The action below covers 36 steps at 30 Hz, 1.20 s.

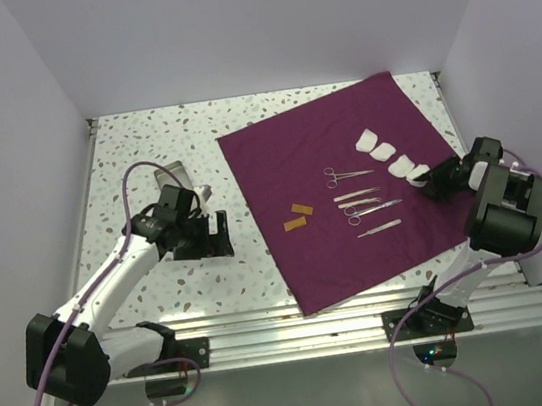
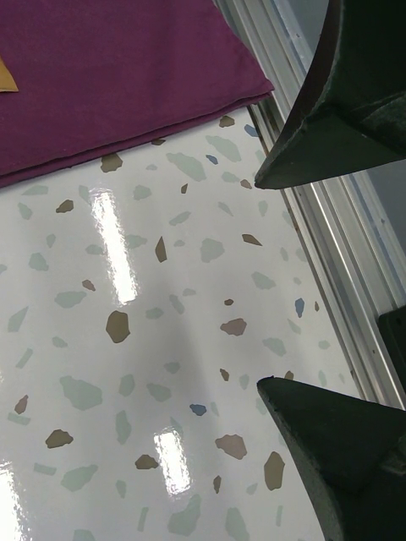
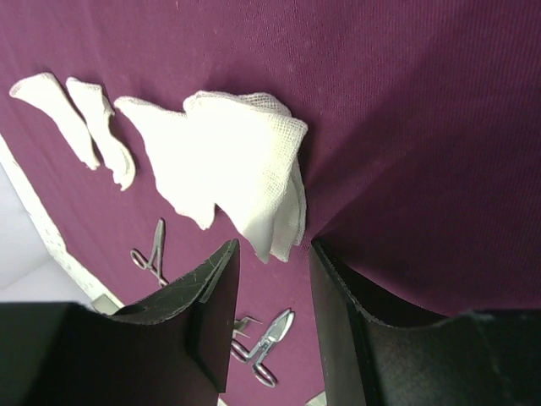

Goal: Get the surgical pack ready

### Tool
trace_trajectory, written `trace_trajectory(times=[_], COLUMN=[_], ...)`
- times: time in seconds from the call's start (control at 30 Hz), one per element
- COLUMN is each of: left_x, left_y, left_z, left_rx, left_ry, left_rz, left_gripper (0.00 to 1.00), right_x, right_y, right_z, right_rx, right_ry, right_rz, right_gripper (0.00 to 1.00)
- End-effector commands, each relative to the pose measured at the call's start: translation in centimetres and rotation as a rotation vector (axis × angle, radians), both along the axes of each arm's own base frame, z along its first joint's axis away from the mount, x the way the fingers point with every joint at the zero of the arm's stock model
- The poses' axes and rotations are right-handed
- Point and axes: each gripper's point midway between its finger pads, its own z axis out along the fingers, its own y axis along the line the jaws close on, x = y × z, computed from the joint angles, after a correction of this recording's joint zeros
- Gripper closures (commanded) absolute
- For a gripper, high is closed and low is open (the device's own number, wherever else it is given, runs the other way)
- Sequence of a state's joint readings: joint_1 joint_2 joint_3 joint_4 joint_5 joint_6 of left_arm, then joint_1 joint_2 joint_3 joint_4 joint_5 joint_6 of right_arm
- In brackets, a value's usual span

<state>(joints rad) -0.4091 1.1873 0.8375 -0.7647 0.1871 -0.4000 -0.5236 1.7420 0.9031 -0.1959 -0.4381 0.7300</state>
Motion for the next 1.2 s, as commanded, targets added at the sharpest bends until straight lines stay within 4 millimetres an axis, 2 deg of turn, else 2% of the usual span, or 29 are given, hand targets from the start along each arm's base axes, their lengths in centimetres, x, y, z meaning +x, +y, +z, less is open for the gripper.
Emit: trace_trajectory(times=[0.0, 0.27, 0.47, 0.57, 0.6, 0.63, 0.7, 0.73, 0.8, 0.9, 1.0, 1.17], left_x=[0.3, 0.2, 0.2, 0.3, 0.3, 0.3, 0.4, 0.4, 0.3, 0.3, 0.4, 0.4], left_y=[-0.4, -0.4, -0.2, -0.2, -0.1, -0.1, -0.2, -0.1, -0.1, -0.2, -0.4, -0.2], left_z=[0.3, 0.2, 0.1, 0.2, 0.1, 0.1, 0.2, 0.2, 0.2, 0.1, 0.2, 0.4], left_rx=[-0.012, -0.007, -0.001, 0.002, 0.003, 0.005, 0.004, 0.008, 0.008, 0.000, -0.006, 0.003], left_ry=[-0.015, -0.013, -0.012, -0.016, -0.017, -0.018, -0.021, -0.021, -0.020, -0.017, -0.019, -0.025], left_rz=[-0.022, -0.022, -0.023, -0.026, -0.023, -0.024, -0.027, -0.026, -0.026, -0.026, -0.027, -0.024], left_gripper=[0.04, 0.04, 0.04, 0.04, 0.04, 0.04, 0.04, 0.04, 0.04, 0.04, 0.04, 0.04], right_x=[0.9, 0.9, 1.0, 1.2, 1.0, 1.4, 1.4, 2.0, 2.7, 3.7, 4.9, 6.9], right_y=[-1.3, -2.1, -2.7, -3.1, -3.0, -3.2, -3.0, -3.1, -2.8, -2.0, -0.6, 1.6], right_z=[-0.2, -1.0, -0.3, 0.3, 0.4, 1.3, 2.2, 3.8, 5.8, 7.9, 8.6, 8.8], right_rx=[-0.034, -0.054, -0.076, -0.086, -0.084, -0.093, -0.087, -0.101, -0.096, -0.077, -0.037, -0.016], right_ry=[-0.012, 0.014, 0.019, 0.016, 0.024, 0.009, 0.003, -0.037, -0.085, -0.126, -0.153, -0.174], right_rz=[-0.048, -0.090, -0.095, -0.092, -0.086, -0.079, -0.058, -0.053, -0.035, -0.017, 0.003, 0.041], right_gripper=[0.57, 0.62, 0.77, 0.89, 0.97, 1.00, 1.00, 1.00, 1.00, 1.00, 1.00, 1.00])
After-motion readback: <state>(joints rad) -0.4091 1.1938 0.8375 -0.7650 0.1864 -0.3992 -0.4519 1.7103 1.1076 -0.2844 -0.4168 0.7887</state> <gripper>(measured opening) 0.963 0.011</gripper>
